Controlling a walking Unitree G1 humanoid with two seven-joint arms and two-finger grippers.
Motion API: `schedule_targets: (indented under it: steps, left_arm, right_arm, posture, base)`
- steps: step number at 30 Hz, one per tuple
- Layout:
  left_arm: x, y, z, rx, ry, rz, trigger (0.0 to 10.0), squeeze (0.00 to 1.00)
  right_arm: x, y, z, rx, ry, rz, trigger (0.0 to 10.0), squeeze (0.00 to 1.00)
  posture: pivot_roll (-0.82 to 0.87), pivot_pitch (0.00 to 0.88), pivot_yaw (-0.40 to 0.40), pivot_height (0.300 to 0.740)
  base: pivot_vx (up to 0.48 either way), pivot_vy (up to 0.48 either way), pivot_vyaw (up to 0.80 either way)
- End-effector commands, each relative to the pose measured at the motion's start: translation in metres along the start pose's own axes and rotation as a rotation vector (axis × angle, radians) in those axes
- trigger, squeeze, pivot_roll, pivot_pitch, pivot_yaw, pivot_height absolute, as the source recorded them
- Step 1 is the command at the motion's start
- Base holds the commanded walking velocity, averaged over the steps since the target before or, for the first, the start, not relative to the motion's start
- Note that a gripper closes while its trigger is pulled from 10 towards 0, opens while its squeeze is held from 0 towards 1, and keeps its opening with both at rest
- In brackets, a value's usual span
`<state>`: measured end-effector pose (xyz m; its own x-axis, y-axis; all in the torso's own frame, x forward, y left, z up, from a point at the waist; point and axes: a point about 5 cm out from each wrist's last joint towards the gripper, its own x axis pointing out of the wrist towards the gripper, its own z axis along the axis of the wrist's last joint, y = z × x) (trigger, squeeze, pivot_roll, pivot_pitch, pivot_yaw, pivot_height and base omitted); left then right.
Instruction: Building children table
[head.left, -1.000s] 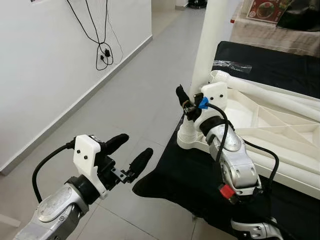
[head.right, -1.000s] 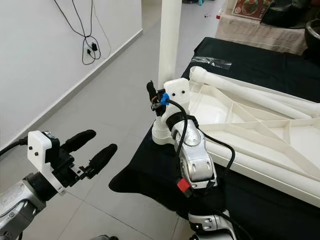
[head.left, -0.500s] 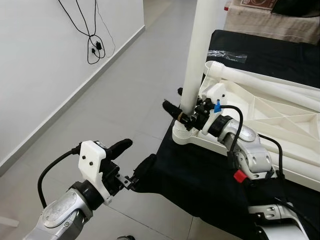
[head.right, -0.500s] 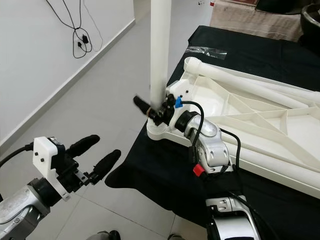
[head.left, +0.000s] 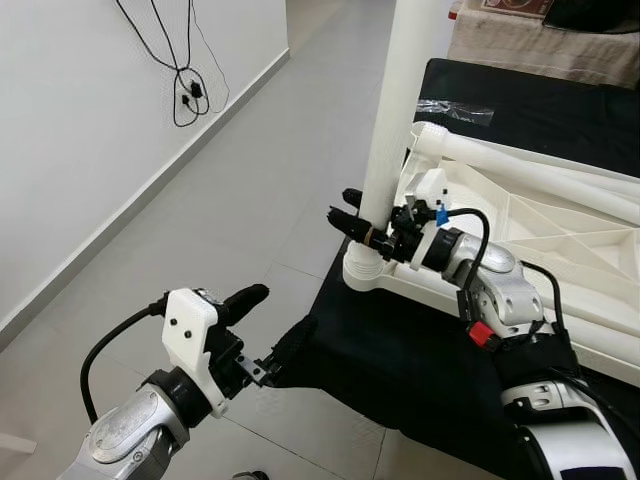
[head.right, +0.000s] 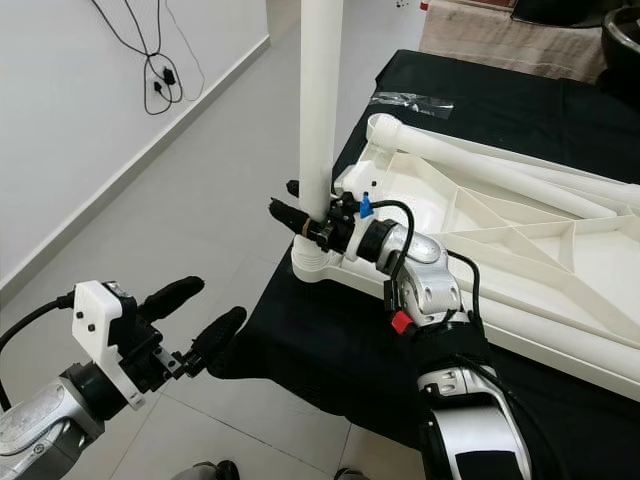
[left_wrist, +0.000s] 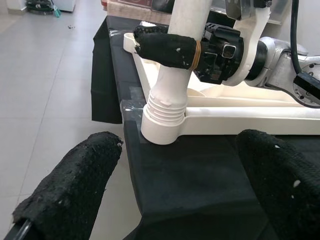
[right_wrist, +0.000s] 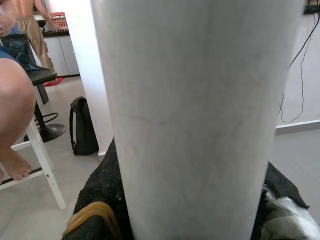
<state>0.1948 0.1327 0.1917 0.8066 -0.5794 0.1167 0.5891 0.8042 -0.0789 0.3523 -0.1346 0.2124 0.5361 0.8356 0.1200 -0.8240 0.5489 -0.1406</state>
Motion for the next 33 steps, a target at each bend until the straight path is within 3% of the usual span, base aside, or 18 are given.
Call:
schedule_targets:
  steps: [1, 5, 6, 7, 8, 9, 10, 11, 16, 17, 20, 21, 23, 24, 27, 28, 29, 33]
  left_arm:
    - [-0.001, -0.002, -0.001, 0.0, 0.002, -0.002, 10.0, 0.0]
    - [-0.001, -0.001, -0.003, 0.005, 0.007, 0.003, 10.0, 0.0]
    - [-0.001, -0.001, -0.003, 0.005, 0.007, 0.003, 10.0, 0.0]
    - [-0.001, 0.0, -0.005, 0.01, 0.012, 0.008, 10.0, 0.0]
    - [-0.001, 0.0, -0.005, 0.01, 0.012, 0.008, 10.0, 0.0]
    - [-0.001, 0.001, -0.009, 0.015, 0.021, 0.015, 10.0, 0.0]
    - [-0.001, 0.001, -0.009, 0.015, 0.021, 0.015, 10.0, 0.0]
    - [-0.002, 0.002, -0.015, 0.019, 0.036, 0.028, 10.0, 0.0]
    - [-0.001, 0.007, -0.04, 0.028, 0.072, 0.111, 10.0, 0.0]
    - [-0.002, 0.009, -0.056, 0.029, 0.096, 0.174, 10.0, 0.0]
    - [-0.003, 0.009, -0.065, 0.035, 0.112, 0.206, 10.0, 0.0]
    - [-0.002, 0.011, -0.063, 0.028, 0.095, 0.225, 10.0, 0.0]
    - [-0.002, 0.013, -0.061, 0.021, 0.081, 0.236, 10.0, 0.0]
    - [-0.002, 0.016, -0.061, 0.021, 0.073, 0.253, 10.0, 0.0]
    - [-0.001, 0.02, -0.062, 0.031, 0.06, 0.271, 10.0, 0.0]
    - [0.0, 0.02, -0.063, 0.043, 0.054, 0.272, 10.0, 0.0]
    - [0.002, 0.02, -0.063, 0.057, 0.049, 0.267, 10.0, 0.0]
    - [0.005, 0.018, -0.064, 0.08, 0.04, 0.258, 10.0, 0.0]
  right_arm:
    - [0.006, 0.008, -0.005, 0.02, -0.002, 0.058, 0.0, 0.0]
    - [-0.001, 0.018, -0.028, 0.03, 0.073, -0.153, 0.0, 0.0]
    - [-0.001, 0.018, -0.028, 0.03, 0.073, -0.153, 0.0, 0.0]
    - [-0.01, 0.021, -0.044, -0.02, 0.152, -0.388, 0.0, 0.0]
    - [-0.01, 0.021, -0.044, -0.02, 0.152, -0.388, 0.0, 0.0]
    - [-0.024, 0.032, -0.058, -0.061, 0.202, -0.57, 0.0, 0.0]
    - [-0.024, 0.032, -0.058, -0.061, 0.202, -0.57, 0.0, 0.0]
    - [-0.033, 0.041, -0.063, -0.097, 0.22, -0.69, 0.0, 0.0]
    - [-0.031, 0.044, -0.061, -0.109, 0.197, -0.752, 0.0, 0.0]
    - [-0.027, 0.045, -0.067, -0.104, 0.211, -0.74, 8.8, 0.0]
    - [-0.026, 0.047, -0.071, -0.105, 0.221, -0.732, 8.8, 0.0]
    - [-0.024, 0.047, -0.072, -0.094, 0.223, -0.709, 10.0, 0.0]
    - [-0.023, 0.047, -0.072, -0.086, 0.223, -0.692, 10.0, 0.0]
    - [-0.017, 0.051, -0.07, -0.046, 0.193, -0.634, 10.0, 1.0]
    - [-0.007, 0.06, -0.065, 0.042, 0.115, -0.513, 10.0, 1.0]
    - [-0.002, 0.064, -0.061, 0.075, 0.071, -0.442, 10.0, 0.93]
    - [0.001, 0.066, -0.056, 0.092, 0.038, -0.366, 10.0, 0.0]
    - [0.003, 0.063, -0.052, 0.097, 0.008, -0.241, 10.0, 0.0]
  posture:
    - [0.09, 0.177, -0.013, 0.74]
    - [0.08, 0.179, -0.016, 0.74]
    - [0.08, 0.179, -0.016, 0.74]
    - [0.07, 0.183, -0.015, 0.74]
    - [0.07, 0.183, -0.015, 0.74]
    - [0.07, 0.184, -0.008, 0.74]
    - [0.07, 0.184, -0.008, 0.74]
    - [0.05, 0.182, 0.004, 0.74]
    - [0.04, 0.168, 0.009, 0.74]
    - [0.03, 0.167, 0.015, 0.74]
    - [0.03, 0.167, 0.015, 0.74]
    - [0.03, 0.165, 0.016, 0.74]
    - [0.03, 0.165, 0.016, 0.74]
    - [0.03, 0.161, 0.015, 0.74]
    - [0.04, 0.159, 0.015, 0.74]
    - [0.05, 0.154, 0.011, 0.74]
    - [0.05, 0.149, 0.011, 0.74]
    - [0.05, 0.145, 0.007, 0.74]
  base:
    - [0.0, 0.0, 0.0]
    - [0.0, 0.0, 0.0]
    - [0.0, 0.0, 0.0]
    - [0.0, 0.0, 0.0]
    - [0.0, 0.0, 0.0]
    - [0.0, 0.0, 0.0]
    - [0.0, 0.0, 0.0]
    - [0.0, 0.0, 0.0]
    - [0.0, 0.0, 0.0]
    - [0.0, 0.0, 0.0]
    - [0.0, 0.0, 0.0]
    - [0.0, 0.0, 0.0]
    - [0.0, 0.0, 0.0]
    - [0.0, 0.0, 0.0]
    - [0.0, 0.0, 0.0]
    - [0.0, 0.0, 0.0]
    - [0.0, 0.0, 0.0]
    - [0.0, 0.0, 0.0]
